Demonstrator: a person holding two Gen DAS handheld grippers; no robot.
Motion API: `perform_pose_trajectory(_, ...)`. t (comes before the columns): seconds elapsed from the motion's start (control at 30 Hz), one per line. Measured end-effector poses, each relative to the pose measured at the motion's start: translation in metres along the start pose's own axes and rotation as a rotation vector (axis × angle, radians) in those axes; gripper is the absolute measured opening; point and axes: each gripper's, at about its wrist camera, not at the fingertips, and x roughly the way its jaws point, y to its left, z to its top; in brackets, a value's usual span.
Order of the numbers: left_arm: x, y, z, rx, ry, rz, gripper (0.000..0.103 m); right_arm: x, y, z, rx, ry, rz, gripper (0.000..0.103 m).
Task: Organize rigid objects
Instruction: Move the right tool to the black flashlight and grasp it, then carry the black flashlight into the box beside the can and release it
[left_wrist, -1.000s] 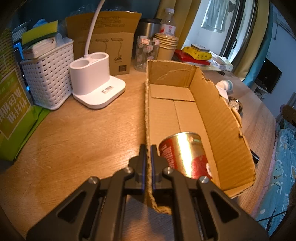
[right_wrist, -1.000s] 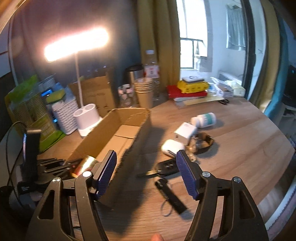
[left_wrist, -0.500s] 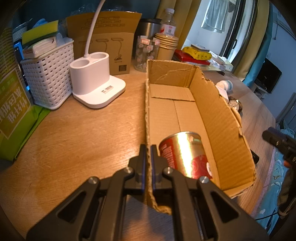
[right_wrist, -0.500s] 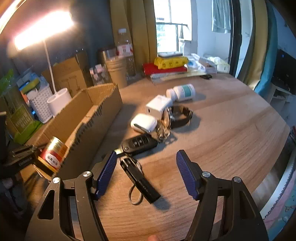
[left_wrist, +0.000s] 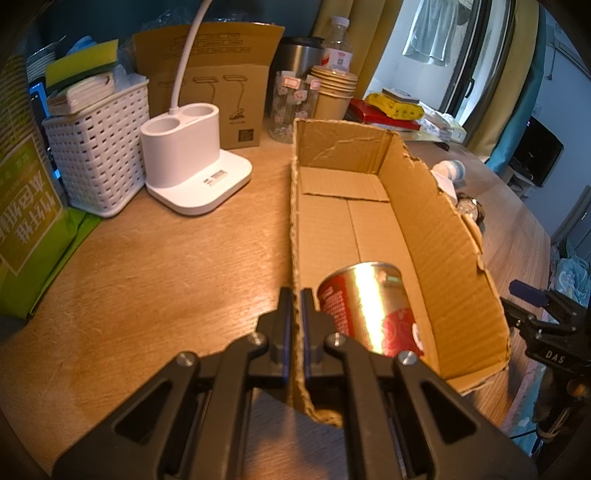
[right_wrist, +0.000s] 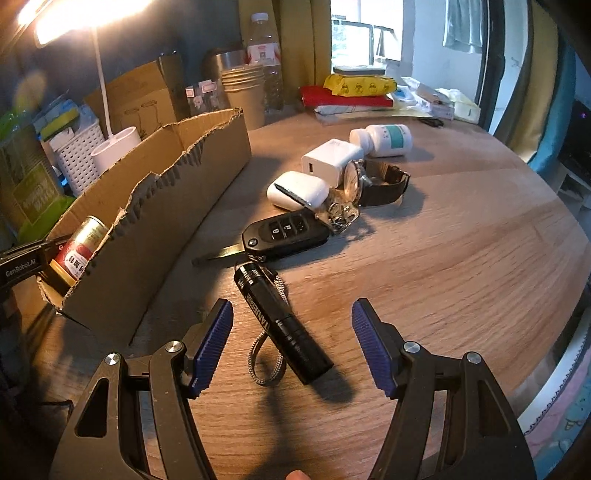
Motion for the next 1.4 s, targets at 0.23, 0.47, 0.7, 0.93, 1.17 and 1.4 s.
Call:
perform_pose_trajectory(0.23,0.0,0.0,0.0,0.0,0.0,0.0,0.004,0.008,0.007,0.001,-0.025,0.001,0.024,0.069)
perform_pose_trajectory(0.47,0.0,0.0,0.0,0.0,0.0,0.0,0.004,0.016,0.01,-0.003,-0.041,0.019,0.011,0.058)
perform_pose_trajectory(0.7,0.0,0.0,0.0,0.0,0.0,0.0,0.004,0.014,0.006,-0.003,-0.035,0.013,0.013,0.023)
perform_pose_trajectory(0.93,0.0,0.0,0.0,0.0,0.0,0.0,0.004,0.005,0.005,-0.004,-0.029,-0.004,0.028,0.021)
perform_pose_trajectory(1.17,0.0,0.0,0.0,0.001,0.0,0.0,0.004,-0.014,0.003,0.002,-0.01,-0.051,0.037,0.022)
perform_pose_trajectory(1.4,0.0,0.0,0.0,0.001,0.0,0.0,0.004,-0.035,0.004,0.011,-0.002,-0.102,0.044,0.022)
